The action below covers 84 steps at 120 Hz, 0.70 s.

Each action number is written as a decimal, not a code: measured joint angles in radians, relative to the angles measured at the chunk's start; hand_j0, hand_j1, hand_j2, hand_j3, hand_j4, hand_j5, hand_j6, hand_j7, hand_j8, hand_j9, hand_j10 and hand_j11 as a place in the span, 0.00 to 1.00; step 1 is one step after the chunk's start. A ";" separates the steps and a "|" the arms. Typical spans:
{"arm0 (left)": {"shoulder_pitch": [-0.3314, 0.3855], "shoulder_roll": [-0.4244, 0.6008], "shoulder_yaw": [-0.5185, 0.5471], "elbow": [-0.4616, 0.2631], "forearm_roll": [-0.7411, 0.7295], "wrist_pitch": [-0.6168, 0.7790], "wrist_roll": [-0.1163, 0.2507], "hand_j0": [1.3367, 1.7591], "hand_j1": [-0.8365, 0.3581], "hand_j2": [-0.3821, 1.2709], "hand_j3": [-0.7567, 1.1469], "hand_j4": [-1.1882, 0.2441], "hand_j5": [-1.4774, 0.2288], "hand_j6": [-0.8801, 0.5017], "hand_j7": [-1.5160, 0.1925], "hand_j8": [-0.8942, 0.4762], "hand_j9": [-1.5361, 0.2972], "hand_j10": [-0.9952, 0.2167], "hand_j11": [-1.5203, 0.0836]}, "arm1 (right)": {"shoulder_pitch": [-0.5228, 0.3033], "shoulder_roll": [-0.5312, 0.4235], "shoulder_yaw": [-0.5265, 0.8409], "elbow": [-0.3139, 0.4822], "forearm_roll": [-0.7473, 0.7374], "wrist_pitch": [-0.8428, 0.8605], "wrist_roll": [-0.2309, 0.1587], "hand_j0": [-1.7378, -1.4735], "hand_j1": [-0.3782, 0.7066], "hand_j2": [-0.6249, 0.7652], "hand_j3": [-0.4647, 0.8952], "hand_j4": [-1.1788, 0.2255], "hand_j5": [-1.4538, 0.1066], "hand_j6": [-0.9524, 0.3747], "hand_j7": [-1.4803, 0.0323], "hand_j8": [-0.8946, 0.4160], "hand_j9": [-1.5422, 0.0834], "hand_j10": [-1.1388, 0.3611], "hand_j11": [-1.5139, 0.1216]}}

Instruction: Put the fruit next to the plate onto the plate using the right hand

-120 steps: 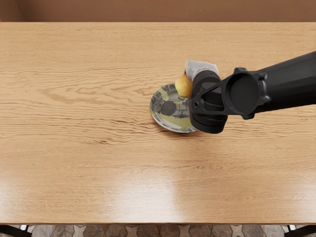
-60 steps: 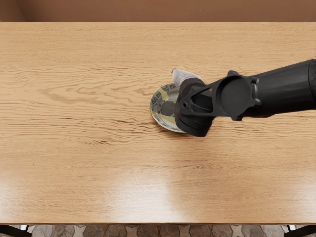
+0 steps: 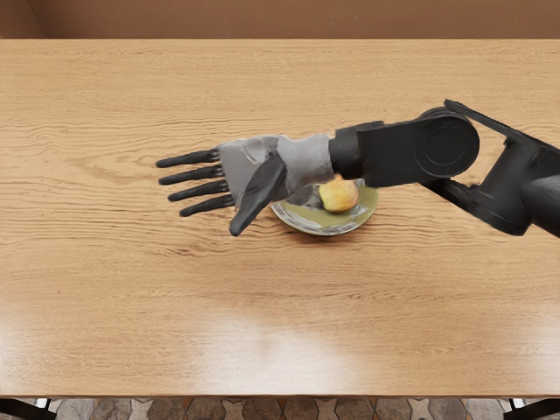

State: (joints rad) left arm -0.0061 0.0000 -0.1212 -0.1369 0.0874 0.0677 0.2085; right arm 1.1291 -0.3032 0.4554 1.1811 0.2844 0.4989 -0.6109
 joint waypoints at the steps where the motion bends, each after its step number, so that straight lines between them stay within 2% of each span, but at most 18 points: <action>1: 0.000 0.000 0.000 0.000 0.000 0.000 0.000 0.76 0.99 0.23 0.40 0.83 0.87 0.64 0.89 0.65 0.84 0.82 0.95 | -0.004 -0.010 0.000 -0.001 0.011 0.009 0.000 0.30 0.03 0.45 0.34 0.84 0.92 0.72 0.97 0.68 0.94 0.75 0.92; 25: -0.002 0.000 0.000 0.000 0.000 0.000 0.000 0.76 0.99 0.23 0.40 0.83 0.87 0.64 0.89 0.65 0.84 0.82 0.95 | -0.037 -0.229 -0.044 -0.006 0.173 0.097 0.000 0.30 0.03 0.45 0.34 0.84 0.93 0.72 0.98 0.68 0.95 0.76 0.92; 52: -0.005 0.000 -0.002 -0.001 0.000 0.000 -0.001 0.76 0.99 0.23 0.40 0.83 0.87 0.64 0.89 0.65 0.84 0.82 0.95 | -0.068 -0.455 -0.081 -0.010 0.202 0.111 0.000 0.30 0.03 0.45 0.34 0.84 0.93 0.72 0.98 0.68 0.95 0.76 0.92; 84: -0.012 0.000 -0.001 -0.001 0.000 0.000 -0.001 0.76 0.99 0.23 0.40 0.83 0.87 0.64 0.89 0.65 0.84 0.82 0.95 | -0.093 -0.655 -0.085 -0.013 0.225 0.112 0.000 0.30 0.03 0.45 0.34 0.84 0.93 0.72 0.98 0.69 0.95 0.76 0.93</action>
State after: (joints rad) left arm -0.0184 0.0000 -0.1218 -0.1381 0.0875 0.0675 0.2079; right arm 1.0359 -0.9585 0.3704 1.1680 0.5098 0.6113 -0.6109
